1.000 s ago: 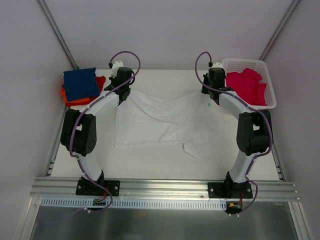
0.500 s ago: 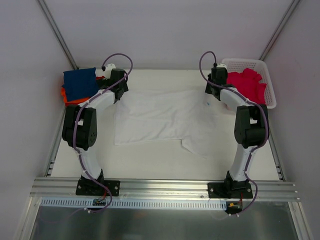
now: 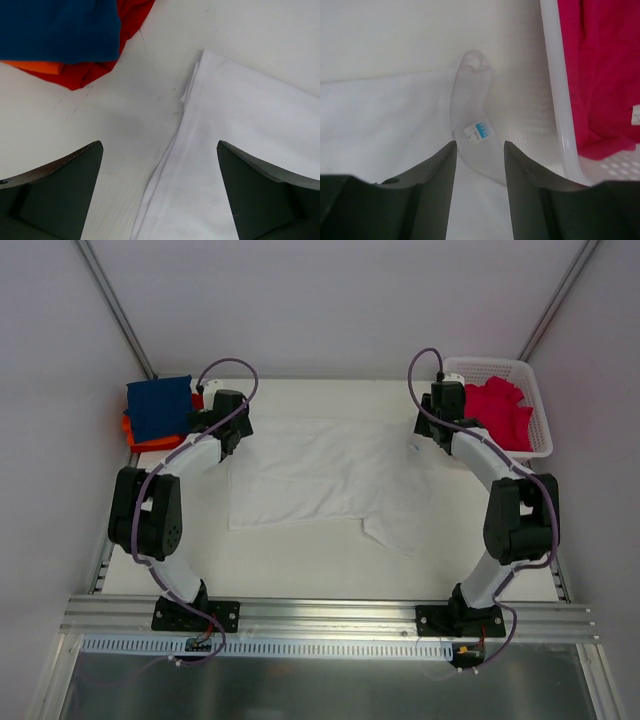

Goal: Fold and stack the t-shirts
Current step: Flatten the tshirt out

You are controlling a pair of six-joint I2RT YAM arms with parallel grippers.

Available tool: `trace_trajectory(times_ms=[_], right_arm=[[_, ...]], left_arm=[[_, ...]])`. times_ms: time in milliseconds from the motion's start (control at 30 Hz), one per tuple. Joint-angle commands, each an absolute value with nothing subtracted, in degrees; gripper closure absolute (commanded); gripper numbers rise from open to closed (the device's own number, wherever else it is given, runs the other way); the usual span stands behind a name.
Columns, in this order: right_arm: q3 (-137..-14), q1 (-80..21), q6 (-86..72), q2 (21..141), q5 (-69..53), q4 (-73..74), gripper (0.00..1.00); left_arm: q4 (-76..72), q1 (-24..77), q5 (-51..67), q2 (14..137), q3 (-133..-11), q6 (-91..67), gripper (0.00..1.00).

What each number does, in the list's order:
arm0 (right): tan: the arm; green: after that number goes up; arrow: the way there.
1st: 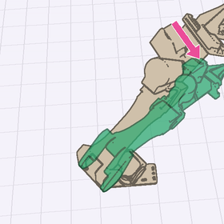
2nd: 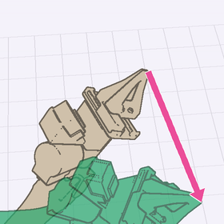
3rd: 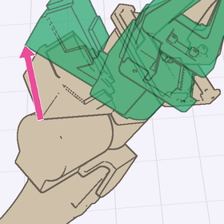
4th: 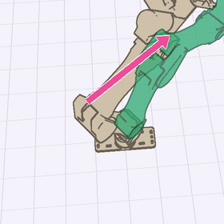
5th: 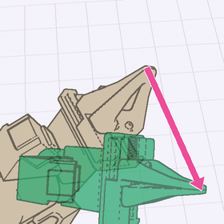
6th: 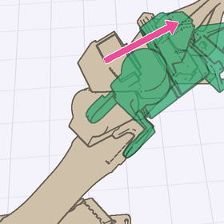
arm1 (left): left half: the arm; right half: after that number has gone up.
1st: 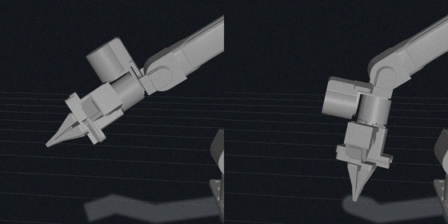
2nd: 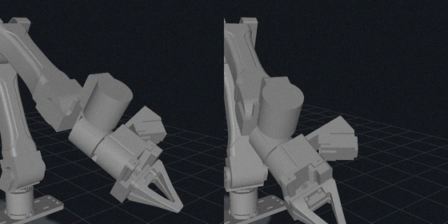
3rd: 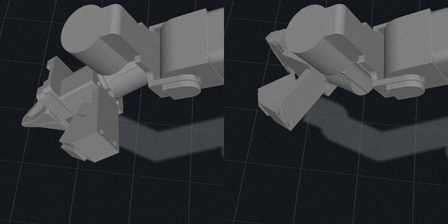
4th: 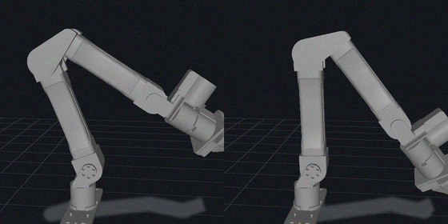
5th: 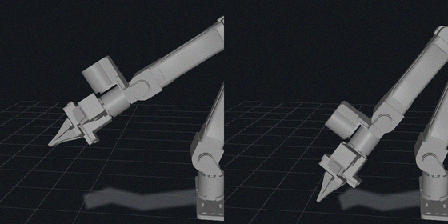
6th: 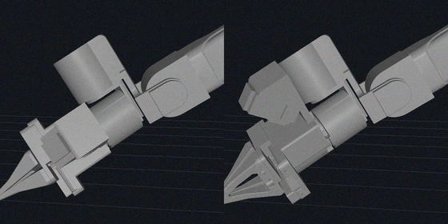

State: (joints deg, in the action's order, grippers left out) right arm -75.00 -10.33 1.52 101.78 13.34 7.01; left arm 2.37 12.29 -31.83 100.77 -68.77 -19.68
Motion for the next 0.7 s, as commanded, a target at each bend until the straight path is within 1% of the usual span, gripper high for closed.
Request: trace_trajectory(times_ms=[0,133,333,433,533,667], right_arm=[[-70.8,-13.4,0.6,90.1,15.5,7.9,0.54],[-65.1,-17.5,0.2,82.1,15.0,10.8,0.54],[-55.1,-21.8,-2.9,69.1,15.0,14.1,0.54],[-51.3,-23.7,-4.2,63.9,15.1,16.6,0.54],[-47.5,-25.3,-5.5,59.3,14.7,17.3,0.54],[-44.5,-26.3,-6.4,55.6,14.9,18.9,0.54]], left_arm=[[3.5,13.4,-29.6,90.8,-63.6,-23.2,0.01],[7.8,17.0,-30.4,81.4,-58.2,-26.4,0.01],[15.4,23.2,-29.9,72.8,-51.8,-32.7,0.01],[17.0,26.2,-28.5,70.8,-48.0,-36.4,0.01],[18.2,29.6,-30.2,70.3,-44.5,-39.3,0.01],[18.6,30.3,-31.1,70.6,-40.1,-42.3,0.01]])
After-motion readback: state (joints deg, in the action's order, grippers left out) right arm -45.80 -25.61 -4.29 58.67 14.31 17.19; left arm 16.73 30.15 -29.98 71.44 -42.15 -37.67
